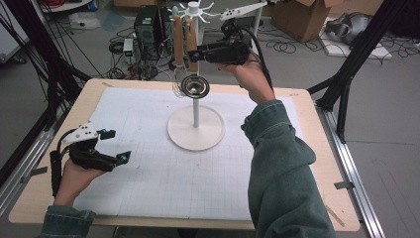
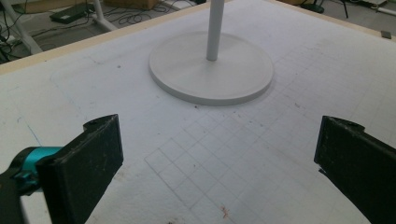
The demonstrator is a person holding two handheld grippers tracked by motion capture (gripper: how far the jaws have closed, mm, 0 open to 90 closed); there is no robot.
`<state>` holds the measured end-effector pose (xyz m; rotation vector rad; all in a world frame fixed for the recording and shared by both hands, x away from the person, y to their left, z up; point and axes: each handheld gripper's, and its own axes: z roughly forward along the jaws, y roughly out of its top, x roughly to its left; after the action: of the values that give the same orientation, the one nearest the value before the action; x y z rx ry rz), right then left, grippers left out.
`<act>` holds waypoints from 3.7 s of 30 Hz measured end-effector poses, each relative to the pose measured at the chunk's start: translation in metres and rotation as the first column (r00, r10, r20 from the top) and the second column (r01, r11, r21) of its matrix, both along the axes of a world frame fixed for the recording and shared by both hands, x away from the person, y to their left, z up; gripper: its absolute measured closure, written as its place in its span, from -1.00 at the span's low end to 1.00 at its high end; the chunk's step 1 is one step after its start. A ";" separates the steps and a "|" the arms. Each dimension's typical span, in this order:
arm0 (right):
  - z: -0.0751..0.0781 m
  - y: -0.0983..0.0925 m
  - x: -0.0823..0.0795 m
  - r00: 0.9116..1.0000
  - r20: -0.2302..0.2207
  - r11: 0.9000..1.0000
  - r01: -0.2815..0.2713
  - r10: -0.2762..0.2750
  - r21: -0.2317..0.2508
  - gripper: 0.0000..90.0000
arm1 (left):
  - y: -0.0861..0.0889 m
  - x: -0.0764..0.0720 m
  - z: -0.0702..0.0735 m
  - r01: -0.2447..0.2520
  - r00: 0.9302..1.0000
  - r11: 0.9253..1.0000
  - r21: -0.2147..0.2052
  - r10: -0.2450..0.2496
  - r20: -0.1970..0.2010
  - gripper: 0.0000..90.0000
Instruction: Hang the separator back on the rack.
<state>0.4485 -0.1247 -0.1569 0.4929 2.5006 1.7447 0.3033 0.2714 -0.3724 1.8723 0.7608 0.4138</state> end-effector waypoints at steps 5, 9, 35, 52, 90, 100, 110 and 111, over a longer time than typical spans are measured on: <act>-0.002 -0.009 -0.005 1.000 0.001 1.000 0.029 -0.029 0.010 0.32 | -0.001 0.000 0.000 0.005 1.000 1.000 0.004 -0.005 -0.003 -0.96; -0.003 -0.016 -0.011 0.997 0.026 0.998 0.067 -0.068 0.013 0.06 | -0.001 0.000 -0.001 0.005 1.000 1.000 0.004 -0.005 -0.006 -0.96; -0.071 -0.073 -0.032 0.981 -0.003 0.978 0.196 -0.196 0.070 -0.53 | -0.006 0.002 -0.004 0.015 1.000 1.000 0.011 -0.014 -0.015 -0.96; -0.138 -0.092 -0.042 0.965 -0.060 0.967 0.256 -0.254 0.017 -0.76 | -0.009 0.003 -0.007 0.019 0.999 1.000 0.012 -0.019 -0.029 -0.96; -0.216 -0.120 -0.089 0.928 -0.061 0.929 0.362 -0.367 -0.082 -1.00 | -0.010 0.004 -0.015 0.016 0.999 1.000 -0.005 -0.016 -0.051 -0.96; -0.229 -0.133 -0.107 0.919 -0.054 0.920 0.386 -0.390 -0.069 -1.00 | -0.011 0.005 -0.019 0.018 0.998 1.000 -0.002 -0.018 -0.061 -0.96; -0.242 -0.145 -0.123 0.905 -0.058 0.906 0.417 -0.421 -0.070 -1.00 | -0.012 0.005 -0.025 0.014 0.997 1.000 0.003 -0.013 -0.072 -0.96; -0.244 -0.147 -0.124 0.904 -0.060 0.905 0.419 -0.423 -0.071 -1.00 | -0.012 0.006 -0.025 0.014 0.997 1.000 0.005 -0.013 -0.072 -0.96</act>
<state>0.3243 -0.2716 -0.4004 1.0229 2.2525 1.5075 0.3089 0.2595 -0.3976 1.9052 0.7953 0.3420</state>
